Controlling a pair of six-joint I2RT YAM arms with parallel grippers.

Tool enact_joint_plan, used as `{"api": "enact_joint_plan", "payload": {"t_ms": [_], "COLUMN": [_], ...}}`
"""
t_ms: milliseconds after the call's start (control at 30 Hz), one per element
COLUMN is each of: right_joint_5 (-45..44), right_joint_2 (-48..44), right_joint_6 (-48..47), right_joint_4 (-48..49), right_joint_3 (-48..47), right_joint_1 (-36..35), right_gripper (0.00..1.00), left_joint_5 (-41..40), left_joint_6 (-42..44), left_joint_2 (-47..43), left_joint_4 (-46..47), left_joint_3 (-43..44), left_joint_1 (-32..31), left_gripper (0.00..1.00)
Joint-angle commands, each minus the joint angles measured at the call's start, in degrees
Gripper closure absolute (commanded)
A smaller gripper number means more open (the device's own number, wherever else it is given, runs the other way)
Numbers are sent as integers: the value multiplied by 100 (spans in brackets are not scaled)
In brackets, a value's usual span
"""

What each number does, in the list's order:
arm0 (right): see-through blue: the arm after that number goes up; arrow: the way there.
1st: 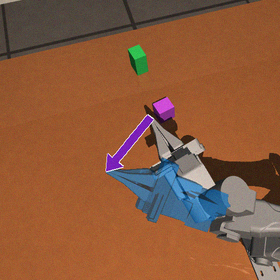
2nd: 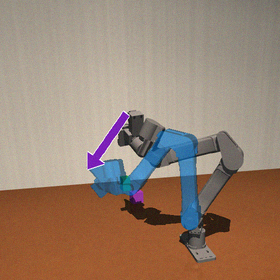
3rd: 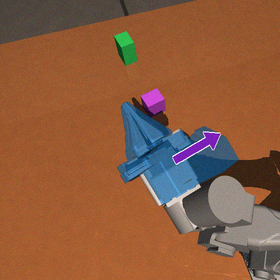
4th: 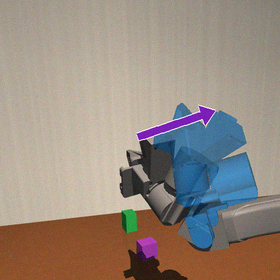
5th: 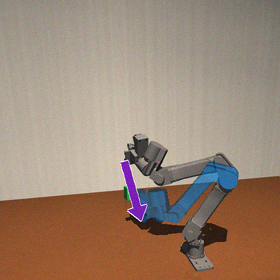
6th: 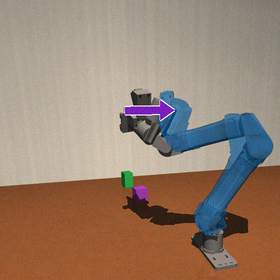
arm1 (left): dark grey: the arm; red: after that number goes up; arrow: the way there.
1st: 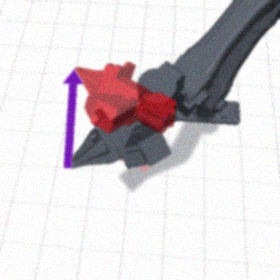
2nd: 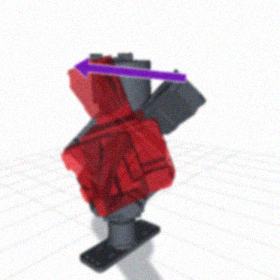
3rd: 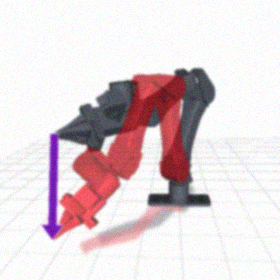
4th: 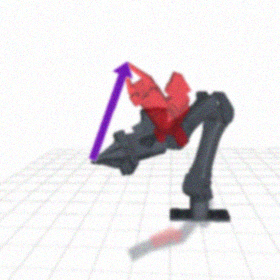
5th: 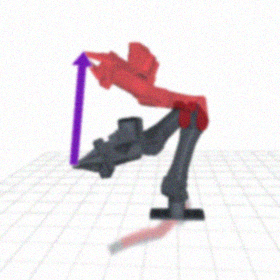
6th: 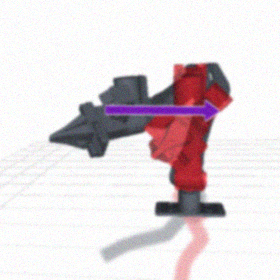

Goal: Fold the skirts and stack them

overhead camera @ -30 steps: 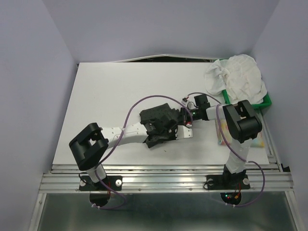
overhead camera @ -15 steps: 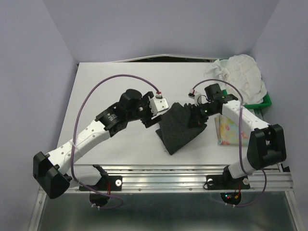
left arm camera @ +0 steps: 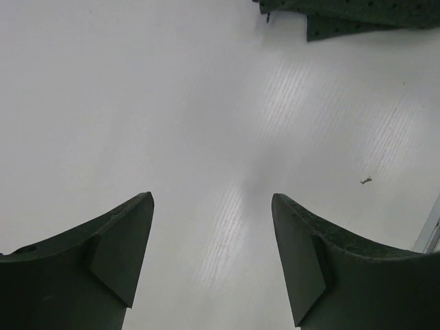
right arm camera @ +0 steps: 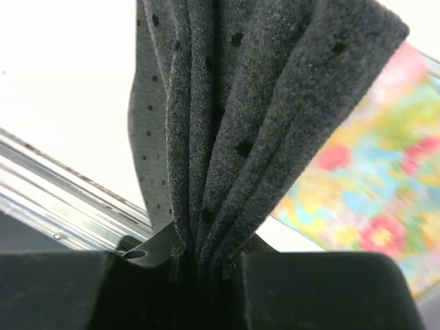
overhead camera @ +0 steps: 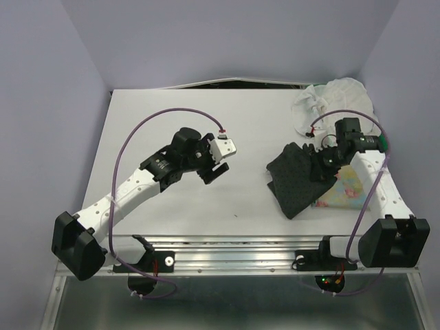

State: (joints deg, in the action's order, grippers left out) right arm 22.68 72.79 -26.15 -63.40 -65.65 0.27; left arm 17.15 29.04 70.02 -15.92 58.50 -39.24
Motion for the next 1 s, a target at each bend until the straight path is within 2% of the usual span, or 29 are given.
{"api": "enact_joint_plan", "payload": {"t_ms": [0,233,367,567,700,967], "right_joint_5": [-124,-27,184,536,983,1871], "right_joint_2": [-64,-20,33,217,630,2140], "right_joint_6": [-697,-1120,-1454,-2015,-2437,-3255], "right_joint_4": [-480,-911,-920,-929,-841,-815], "right_joint_3": [-589,-1152,-1117,-801,-528,-449], "right_joint_1": [691,1404,2124,2837,3364,4287], "right_gripper": [99,99,99,99,99,94], "left_joint_5": [210,272,263,228,236,210], "left_joint_6": [-39,-21,-3,58,32,58], "left_joint_2": [-23,-23,-41,-23,29,73], "left_joint_4": [282,406,415,371,344,133], "left_joint_3": [-31,-119,-128,-146,-128,-76], "left_joint_1": [13,13,13,13,13,22], "left_gripper": [20,20,20,20,20,20]}}
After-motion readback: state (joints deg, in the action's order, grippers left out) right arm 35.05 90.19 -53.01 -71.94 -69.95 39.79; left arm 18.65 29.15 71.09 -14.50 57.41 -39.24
